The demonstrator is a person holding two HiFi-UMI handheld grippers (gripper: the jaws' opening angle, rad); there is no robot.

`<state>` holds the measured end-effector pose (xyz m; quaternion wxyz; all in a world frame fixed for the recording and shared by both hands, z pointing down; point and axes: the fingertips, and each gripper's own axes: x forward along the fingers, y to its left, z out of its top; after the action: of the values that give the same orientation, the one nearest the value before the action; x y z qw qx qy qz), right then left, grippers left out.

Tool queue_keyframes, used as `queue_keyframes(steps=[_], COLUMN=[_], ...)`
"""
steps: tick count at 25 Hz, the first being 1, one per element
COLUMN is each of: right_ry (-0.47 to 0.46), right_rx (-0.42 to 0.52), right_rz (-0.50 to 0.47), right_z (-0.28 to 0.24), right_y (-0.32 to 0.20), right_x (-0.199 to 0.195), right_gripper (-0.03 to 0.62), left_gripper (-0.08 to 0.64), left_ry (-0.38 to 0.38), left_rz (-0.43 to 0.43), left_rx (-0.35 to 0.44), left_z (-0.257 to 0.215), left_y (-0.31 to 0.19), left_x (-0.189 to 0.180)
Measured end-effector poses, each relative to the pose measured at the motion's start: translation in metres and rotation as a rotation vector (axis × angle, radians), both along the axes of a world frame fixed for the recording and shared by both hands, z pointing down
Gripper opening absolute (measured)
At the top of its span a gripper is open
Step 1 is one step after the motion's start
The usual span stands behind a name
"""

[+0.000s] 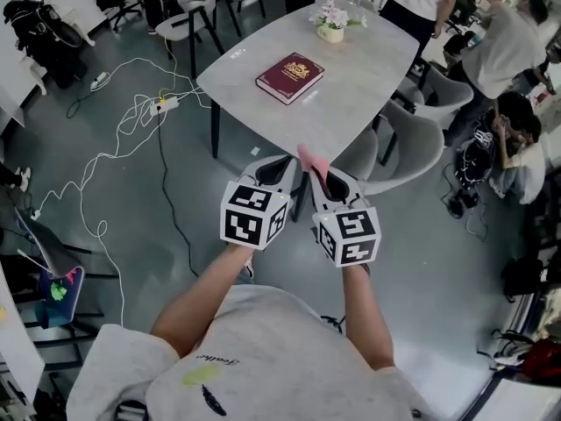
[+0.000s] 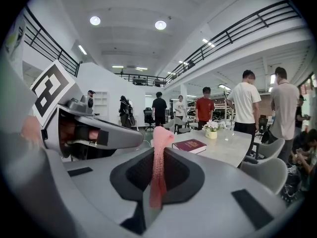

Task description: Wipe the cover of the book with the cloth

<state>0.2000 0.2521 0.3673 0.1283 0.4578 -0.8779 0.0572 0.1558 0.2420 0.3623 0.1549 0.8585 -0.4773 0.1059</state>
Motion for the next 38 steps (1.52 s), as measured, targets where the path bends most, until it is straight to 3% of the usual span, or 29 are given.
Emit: queue_keyframes(steps=[22,30,38], right_ry=[0.079,0.09,0.098], right_rx=[-0.054,-0.041,-0.032], right_rz=[0.1,0.138,0.165], right_z=[0.012,0.008,0.012], right_y=[-0.142,-0.18,-0.215], right_x=[-0.1,-0.116,-0.111], right_gripper=[0.019,0.018,0.019], left_gripper=[0.008,0.009,0.008], left_ry=[0.057,0.059,0.049], left_rz=[0.121,0.137,0.154], left_rx=[-0.051,-0.059,-0.061], left_z=[0.016,0.02,0.026], left_y=[-0.141,-0.172,-0.204], left_x=[-0.103,-0.132,-0.135])
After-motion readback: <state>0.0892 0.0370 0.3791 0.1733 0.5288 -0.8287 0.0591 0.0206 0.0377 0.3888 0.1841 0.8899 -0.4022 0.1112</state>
